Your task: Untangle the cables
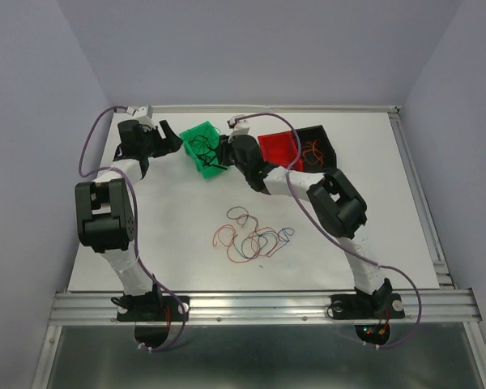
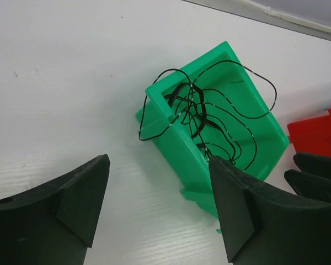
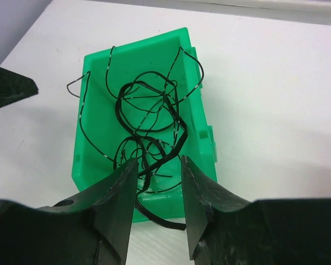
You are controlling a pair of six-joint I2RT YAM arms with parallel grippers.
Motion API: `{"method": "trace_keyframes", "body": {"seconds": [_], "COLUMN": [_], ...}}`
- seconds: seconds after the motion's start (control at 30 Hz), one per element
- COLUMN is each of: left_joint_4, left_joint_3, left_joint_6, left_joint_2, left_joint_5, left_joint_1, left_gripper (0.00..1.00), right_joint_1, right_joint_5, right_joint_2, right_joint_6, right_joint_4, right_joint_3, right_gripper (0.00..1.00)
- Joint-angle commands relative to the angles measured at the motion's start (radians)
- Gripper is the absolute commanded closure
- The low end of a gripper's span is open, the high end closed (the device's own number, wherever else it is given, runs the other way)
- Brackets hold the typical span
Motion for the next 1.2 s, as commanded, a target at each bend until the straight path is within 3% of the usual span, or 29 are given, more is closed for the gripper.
{"method": "trace_keyframes", "body": {"seconds": [0.0, 0.3, 0.47, 0.6, 0.83, 1.0, 1.17], "left_joint_4": [0.009, -0.021, -0.039, -0.131, -0.269, -0.281, -0.261], "left_joint_3": [0.072, 0.138, 0.147, 0.205, 0.278, 0.282, 0.216], "left_joint_6": [-0.037, -0.069, -0.034, 0.090, 0.397, 0.575, 0.652], "left_joint_2": [0.021, 0.127, 0.127, 0.123, 0.138, 0.155, 0.112], "left_joint_5": [0.116, 0.159, 0.119, 0.075, -0.047, -0.079, -0.091], "left_joint_1": [0.018, 0.040, 0.040, 0.040, 0.023, -0.014, -0.034], "left_gripper": [0.19, 0.39, 0.38, 0.31, 0.28, 0.33, 0.29], "right_joint_1": [0.008, 0.008, 0.008, 0.007, 0.007, 0.008, 0.007], "right_joint_5": [0.027, 0.047, 0.057, 0.058, 0.061, 0.049, 0.054], "right_joint_2": [-0.100, -0.181, -0.208, -0.224, -0.272, -0.293, -0.293], "right_joint_6": [0.009, -0.004, -0.013, -0.016, -0.021, -0.016, -0.021], "right_joint_4": [0.137, 0.213, 0.244, 0.267, 0.301, 0.325, 0.330], "right_joint_3": [-0.056, -0.182, -0.225, -0.259, -0.328, -0.362, -0.371], "right_gripper": [0.57, 0.57, 0.57, 0.57, 0.57, 0.57, 0.57]}}
